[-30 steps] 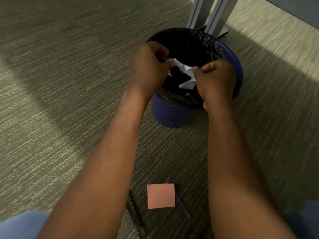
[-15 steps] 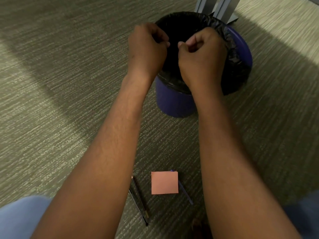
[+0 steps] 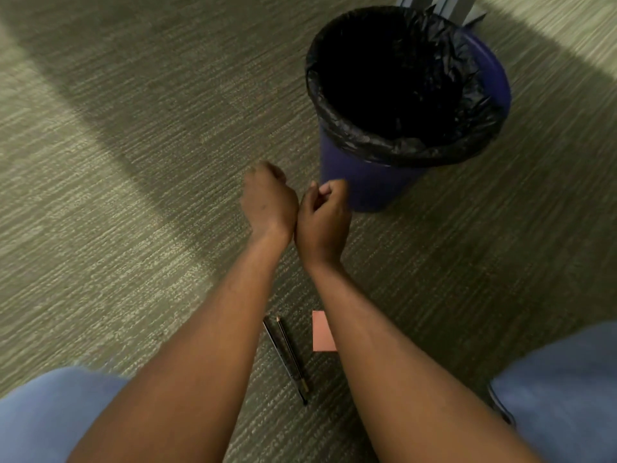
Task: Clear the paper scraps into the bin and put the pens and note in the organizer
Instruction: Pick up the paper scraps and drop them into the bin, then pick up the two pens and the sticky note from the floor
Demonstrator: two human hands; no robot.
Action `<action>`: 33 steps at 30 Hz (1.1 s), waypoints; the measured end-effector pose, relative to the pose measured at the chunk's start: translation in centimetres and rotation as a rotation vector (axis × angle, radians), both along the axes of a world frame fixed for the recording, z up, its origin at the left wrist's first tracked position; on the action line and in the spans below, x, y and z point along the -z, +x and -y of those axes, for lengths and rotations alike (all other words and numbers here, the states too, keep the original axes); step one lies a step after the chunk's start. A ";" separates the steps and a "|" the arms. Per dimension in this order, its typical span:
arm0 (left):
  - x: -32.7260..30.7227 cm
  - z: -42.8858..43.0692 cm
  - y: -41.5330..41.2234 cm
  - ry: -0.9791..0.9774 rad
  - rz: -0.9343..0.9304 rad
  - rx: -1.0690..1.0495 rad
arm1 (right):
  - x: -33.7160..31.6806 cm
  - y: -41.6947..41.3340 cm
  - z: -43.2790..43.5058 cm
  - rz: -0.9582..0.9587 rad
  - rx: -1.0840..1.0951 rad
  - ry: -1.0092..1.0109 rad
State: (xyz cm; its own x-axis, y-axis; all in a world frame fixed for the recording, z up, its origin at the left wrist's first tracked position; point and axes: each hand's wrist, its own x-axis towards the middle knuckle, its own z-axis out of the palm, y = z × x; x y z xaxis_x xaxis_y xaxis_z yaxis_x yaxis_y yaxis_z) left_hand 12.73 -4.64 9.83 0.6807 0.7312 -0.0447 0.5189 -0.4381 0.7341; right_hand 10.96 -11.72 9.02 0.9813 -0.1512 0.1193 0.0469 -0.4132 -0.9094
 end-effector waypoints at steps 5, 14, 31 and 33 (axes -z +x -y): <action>4.5 2.2 -5.1 0.115 -0.039 -0.054 | 5.7 -4.2 1.5 -0.215 0.029 -0.160; 11.3 6.6 -11.7 -0.131 -0.555 -0.261 | 11.2 -8.0 6.7 -0.491 -0.083 -0.623; 13.7 8.9 -13.8 -0.396 -0.759 -0.563 | 13.4 -12.6 14.3 -0.831 -0.143 -0.914; 13.6 9.4 -13.6 -0.388 -0.767 -0.561 | 13.5 -12.9 14.7 -0.858 -0.150 -0.926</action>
